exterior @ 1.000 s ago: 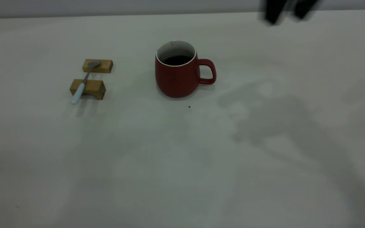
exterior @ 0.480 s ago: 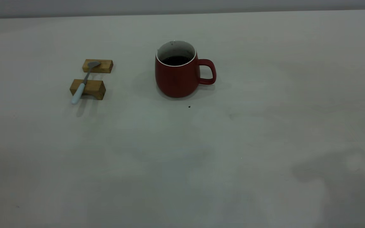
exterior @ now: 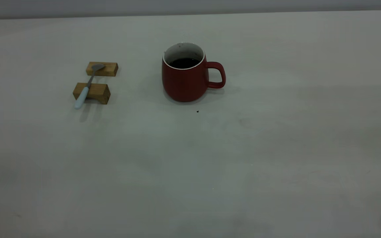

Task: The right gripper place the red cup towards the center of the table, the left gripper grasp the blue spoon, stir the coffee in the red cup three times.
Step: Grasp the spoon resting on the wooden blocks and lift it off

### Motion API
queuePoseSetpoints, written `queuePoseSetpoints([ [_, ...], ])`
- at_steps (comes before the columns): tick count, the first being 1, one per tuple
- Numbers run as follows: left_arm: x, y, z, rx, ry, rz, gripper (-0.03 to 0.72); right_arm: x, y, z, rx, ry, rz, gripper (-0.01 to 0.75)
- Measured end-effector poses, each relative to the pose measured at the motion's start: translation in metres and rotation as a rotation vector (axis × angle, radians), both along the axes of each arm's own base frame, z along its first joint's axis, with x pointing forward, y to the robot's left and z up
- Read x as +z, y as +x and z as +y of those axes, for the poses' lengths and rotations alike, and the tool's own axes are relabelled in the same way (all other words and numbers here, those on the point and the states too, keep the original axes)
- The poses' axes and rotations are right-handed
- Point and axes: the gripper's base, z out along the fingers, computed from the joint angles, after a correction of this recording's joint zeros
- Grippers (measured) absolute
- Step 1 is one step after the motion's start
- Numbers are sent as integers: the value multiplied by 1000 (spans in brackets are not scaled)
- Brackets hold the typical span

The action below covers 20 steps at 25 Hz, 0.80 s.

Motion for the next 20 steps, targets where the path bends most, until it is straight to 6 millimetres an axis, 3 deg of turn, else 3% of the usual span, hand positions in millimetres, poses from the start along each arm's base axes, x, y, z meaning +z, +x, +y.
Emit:
queuePoseSetpoints([
  [5,0,0,0,0,0,0,448,17,-32,-2,-14,25,-239,579],
  [12,0,0,0,0,0,0,448,25,-70,-5,-18,47,-487,579],
  [16,0,0,0,0,0,0,448,25,-86,-6,-18,55,-589,579],
  [20,0,0,0,0,0,0,448,25,-87,-6,-18,56,-594,579],
])
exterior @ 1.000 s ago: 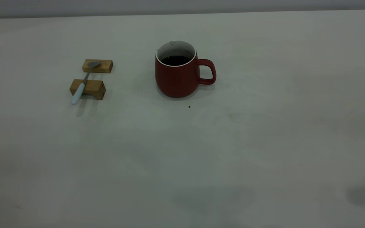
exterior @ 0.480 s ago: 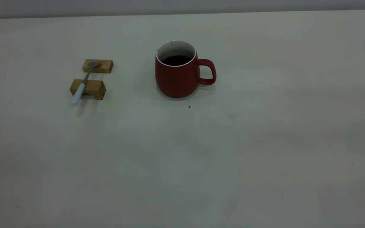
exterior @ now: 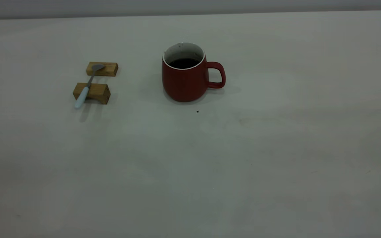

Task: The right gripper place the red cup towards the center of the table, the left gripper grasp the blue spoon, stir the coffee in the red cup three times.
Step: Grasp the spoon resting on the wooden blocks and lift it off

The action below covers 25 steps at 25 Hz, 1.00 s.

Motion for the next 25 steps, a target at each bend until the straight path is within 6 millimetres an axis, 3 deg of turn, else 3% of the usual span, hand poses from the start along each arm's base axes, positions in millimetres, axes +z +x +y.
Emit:
queuePoseSetpoints([
  [20,0,0,0,3,-2,0,448,0,0,0,-3,0,-2,579],
  [25,4,5,6,76,6,17,453,0,0,0,-3,0,-2,579],
])
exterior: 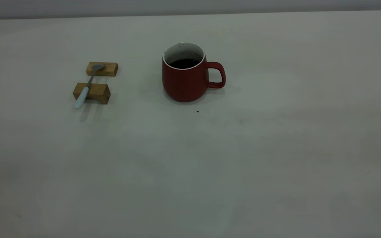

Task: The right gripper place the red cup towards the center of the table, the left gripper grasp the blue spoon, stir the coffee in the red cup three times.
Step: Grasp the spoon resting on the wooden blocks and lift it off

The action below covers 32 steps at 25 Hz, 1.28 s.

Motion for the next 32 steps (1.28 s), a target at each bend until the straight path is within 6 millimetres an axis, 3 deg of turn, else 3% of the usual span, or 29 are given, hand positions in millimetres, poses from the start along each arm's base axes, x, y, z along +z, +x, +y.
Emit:
queuePoseSetpoints([
  [7,14,45,1,9,27,194,556,0,0,0,0,0,0,579],
  [16,3,145,-14,-5,-116,434,581,0,0,0,0,0,0,579],
  [21,-21,205,-18,13,-158,495,582,0,0,0,0,0,0,579],
  [32,-116,318,-23,42,-143,714,582,0,0,0,0,1,0,579],
])
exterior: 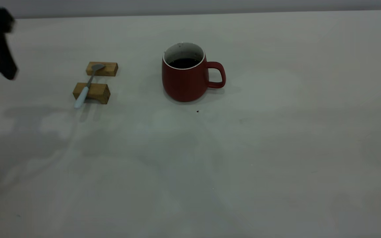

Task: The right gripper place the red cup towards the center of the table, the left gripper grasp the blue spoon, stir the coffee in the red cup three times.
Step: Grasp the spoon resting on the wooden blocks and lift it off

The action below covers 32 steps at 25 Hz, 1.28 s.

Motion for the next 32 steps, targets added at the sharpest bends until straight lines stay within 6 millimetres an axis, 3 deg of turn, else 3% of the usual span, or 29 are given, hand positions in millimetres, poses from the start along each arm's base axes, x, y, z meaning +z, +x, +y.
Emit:
queuePoseSetpoints([
  [7,-48,54,-22,-24,-2,54,582,0,0,0,0,0,0,579],
  [13,-80,81,-41,-29,-4,103,582,0,0,0,0,0,0,579],
  [21,-99,93,-44,-16,2,134,582,0,0,0,0,0,0,579],
  [32,-136,93,-44,-14,12,210,571,0,0,0,0,0,0,579],
])
